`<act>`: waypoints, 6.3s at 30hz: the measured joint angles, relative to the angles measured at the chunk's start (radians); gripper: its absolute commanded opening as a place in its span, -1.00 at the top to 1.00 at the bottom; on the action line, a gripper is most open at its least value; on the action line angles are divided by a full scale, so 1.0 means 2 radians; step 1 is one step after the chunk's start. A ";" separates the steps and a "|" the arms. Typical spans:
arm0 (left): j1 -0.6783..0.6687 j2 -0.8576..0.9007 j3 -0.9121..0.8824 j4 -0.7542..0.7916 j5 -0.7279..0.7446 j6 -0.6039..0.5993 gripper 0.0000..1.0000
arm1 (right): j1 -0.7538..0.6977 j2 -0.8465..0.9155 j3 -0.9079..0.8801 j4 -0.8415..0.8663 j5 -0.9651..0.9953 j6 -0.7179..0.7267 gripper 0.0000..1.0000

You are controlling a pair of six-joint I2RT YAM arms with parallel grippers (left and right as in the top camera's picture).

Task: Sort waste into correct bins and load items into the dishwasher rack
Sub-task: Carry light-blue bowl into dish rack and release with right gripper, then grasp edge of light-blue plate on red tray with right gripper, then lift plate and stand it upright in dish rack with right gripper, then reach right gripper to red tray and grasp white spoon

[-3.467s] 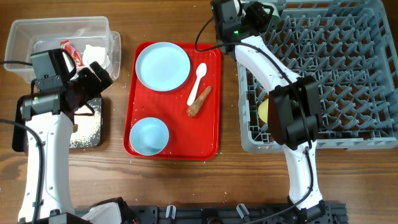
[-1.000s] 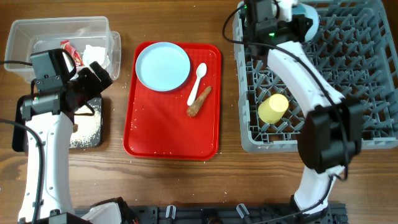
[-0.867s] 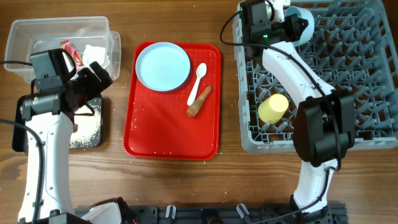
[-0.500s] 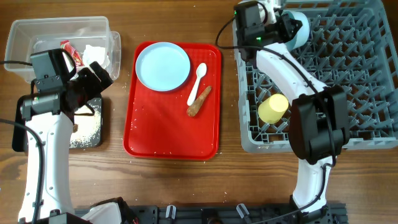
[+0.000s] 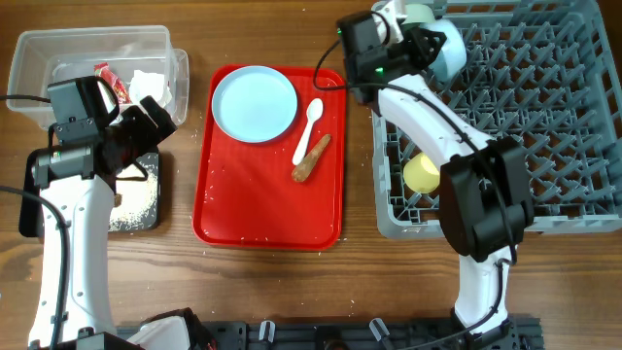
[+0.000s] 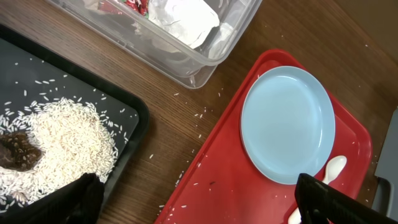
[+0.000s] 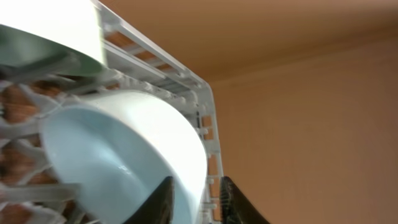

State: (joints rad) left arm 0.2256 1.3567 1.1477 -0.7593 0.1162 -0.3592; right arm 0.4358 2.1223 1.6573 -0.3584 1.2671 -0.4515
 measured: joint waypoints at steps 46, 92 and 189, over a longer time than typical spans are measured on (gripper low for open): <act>0.000 0.000 0.000 0.000 0.000 0.000 -1.00 | 0.080 0.040 -0.017 -0.041 -0.666 0.516 0.49; 0.000 0.000 0.000 0.000 0.000 0.000 -1.00 | -0.191 -0.262 -0.003 -0.221 -0.558 0.331 0.92; 0.000 0.000 0.000 0.000 0.000 0.000 -1.00 | -0.238 -0.254 0.019 -0.199 -0.803 0.286 -0.99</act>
State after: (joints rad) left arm 0.2256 1.3563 1.1477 -0.7593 0.1165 -0.3595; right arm -0.0399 1.6142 1.6955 -0.7563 -0.3393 0.1204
